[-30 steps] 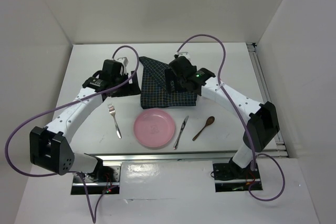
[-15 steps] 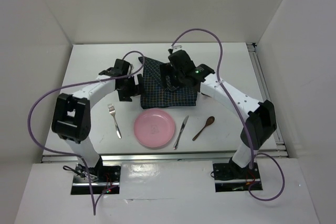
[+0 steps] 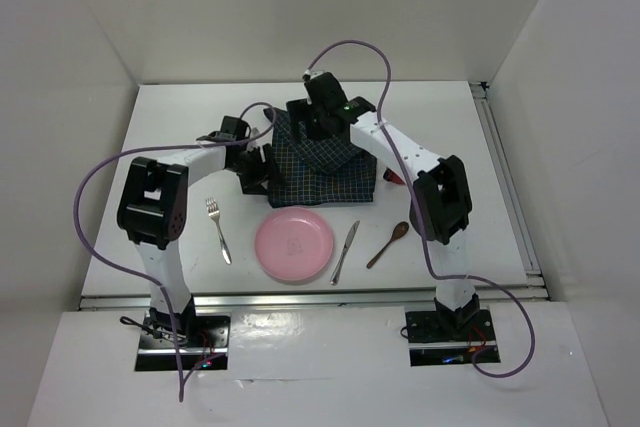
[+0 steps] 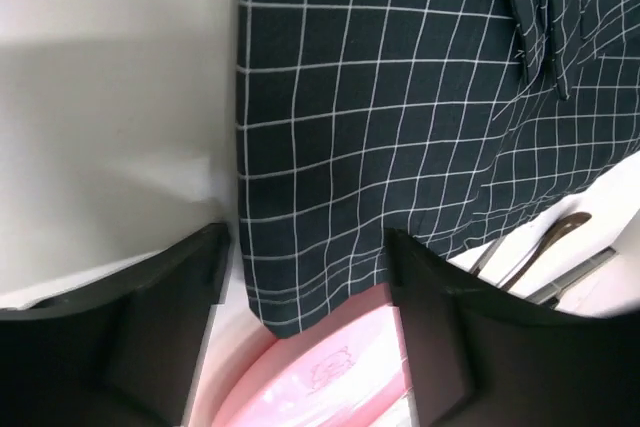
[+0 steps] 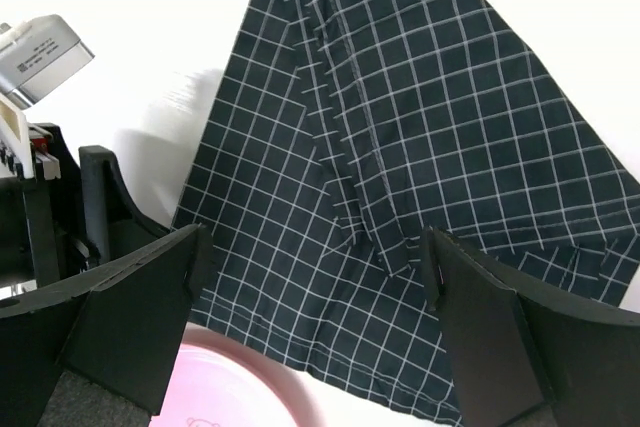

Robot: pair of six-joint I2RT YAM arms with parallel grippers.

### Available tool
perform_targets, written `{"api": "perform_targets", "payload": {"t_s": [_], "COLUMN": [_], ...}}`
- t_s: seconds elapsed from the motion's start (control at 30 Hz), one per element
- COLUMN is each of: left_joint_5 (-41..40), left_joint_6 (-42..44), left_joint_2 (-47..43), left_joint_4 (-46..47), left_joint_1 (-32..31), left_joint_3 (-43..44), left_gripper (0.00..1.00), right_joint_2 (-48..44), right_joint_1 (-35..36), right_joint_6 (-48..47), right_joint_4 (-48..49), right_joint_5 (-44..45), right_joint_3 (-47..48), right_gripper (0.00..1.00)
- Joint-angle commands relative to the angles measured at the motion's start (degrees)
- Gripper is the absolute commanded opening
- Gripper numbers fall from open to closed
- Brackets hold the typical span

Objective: Set the dinner table for one person

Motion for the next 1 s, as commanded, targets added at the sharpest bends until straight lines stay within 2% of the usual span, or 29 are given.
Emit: {"api": "perform_targets", "payload": {"t_s": [0.0,0.07,0.1,0.17,0.2,0.47,0.63,0.8,0.97], "left_joint_5": [4.12,4.66,4.66,3.17,2.64,1.49,2.63,3.16,1.42], "left_joint_6": [-1.04,-1.04,-1.04,-1.04,-1.04,-1.04,2.47,2.48,2.48], "left_joint_2": [2.02,2.55,3.08,3.08,3.08,0.97,7.37,8.09,7.57], "left_joint_4": [1.94,2.55,2.03,-0.08,-1.04,-6.23,-14.92,-14.33,-14.58], "left_joint_1": [-0.05,-0.05,-0.05,0.56,0.57,6.27,7.60,7.60,8.12], "left_joint_3": [1.45,1.97,3.37,5.31,6.36,19.00,31.84,31.16,29.66], "left_gripper": [0.75,0.60,0.36,0.08,0.00,0.00,0.00,0.00,0.00], "right_joint_2": [-1.15,-2.11,-2.99,-3.61,-3.62,-0.02,6.83,16.85,20.29], "right_joint_1": [-1.38,-2.52,-3.14,-3.75,-3.76,-4.90,-4.90,-2.44,-1.12], "right_joint_6": [1.31,1.84,1.85,1.85,1.85,-1.40,-4.04,-5.45,-4.05], "right_joint_4": [0.33,1.13,1.91,2.45,2.45,2.45,2.97,1.92,4.64], "right_joint_5": [-1.87,-2.75,-3.36,-4.06,-4.59,-7.05,-6.45,-6.96,-11.79], "right_joint_3": [2.45,0.34,-0.45,-1.77,-1.77,2.96,10.25,20.88,22.57], "right_gripper": [0.98,0.98,0.98,0.98,0.98,0.96,0.95,0.95,0.94]}}
